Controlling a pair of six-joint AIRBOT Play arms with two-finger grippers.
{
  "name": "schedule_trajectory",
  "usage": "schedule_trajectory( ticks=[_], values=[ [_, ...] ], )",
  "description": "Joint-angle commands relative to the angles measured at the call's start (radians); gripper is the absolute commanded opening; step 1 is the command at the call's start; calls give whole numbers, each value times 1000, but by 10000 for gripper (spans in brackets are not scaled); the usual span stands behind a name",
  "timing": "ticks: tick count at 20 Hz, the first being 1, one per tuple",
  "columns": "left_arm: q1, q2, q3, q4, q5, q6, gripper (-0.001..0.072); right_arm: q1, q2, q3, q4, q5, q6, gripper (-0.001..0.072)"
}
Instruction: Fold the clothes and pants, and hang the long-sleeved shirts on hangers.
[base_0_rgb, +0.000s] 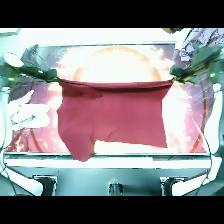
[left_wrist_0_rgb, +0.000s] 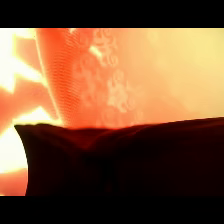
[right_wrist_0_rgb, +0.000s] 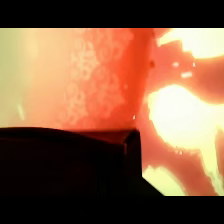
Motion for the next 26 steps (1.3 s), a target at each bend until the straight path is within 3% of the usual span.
schedule_trajectory(
  ticks=[1, 4, 8, 12, 21, 22, 23, 24, 25, 26],
  values=[
    [-22, -150, 50, -6, 128, 25, 16, 0, -127, -4, -29, 145, -10, 33],
    [-13, -150, 71, -6, 109, 50, 16, 0, -127, -4, -29, 153, -7, 33],
    [6, -141, 72, 6, -55, 48, 16, 0, -127, -4, -36, -23, -7, 33],
    [8, -142, 65, 93, -227, -12, 16, 0, -133, -22, -53, -183, -7, 33],
    [-21, -163, -1, 96, -254, -15, 21, 0, -145, -203, -48, -189, -7, 35],
    [-21, -167, 0, 95, -254, -15, 47, 0, -146, -214, -46, -183, -6, 46],
    [-22, -172, 0, 95, -254, -28, 194, 0, -149, -217, -40, -182, -6, 117],
    [-23, -174, 0, 96, -254, -50, 397, 0, -148, -217, -29, -183, -4, 242],
    [-22, -172, 4, 95, -256, -60, 549, 0, -143, -217, -20, -186, -8, 347],
    [-16, -162, 15, 96, -267, -68, 563, -3, -128, -217, -21, -197, -26, 378]
  ],
)
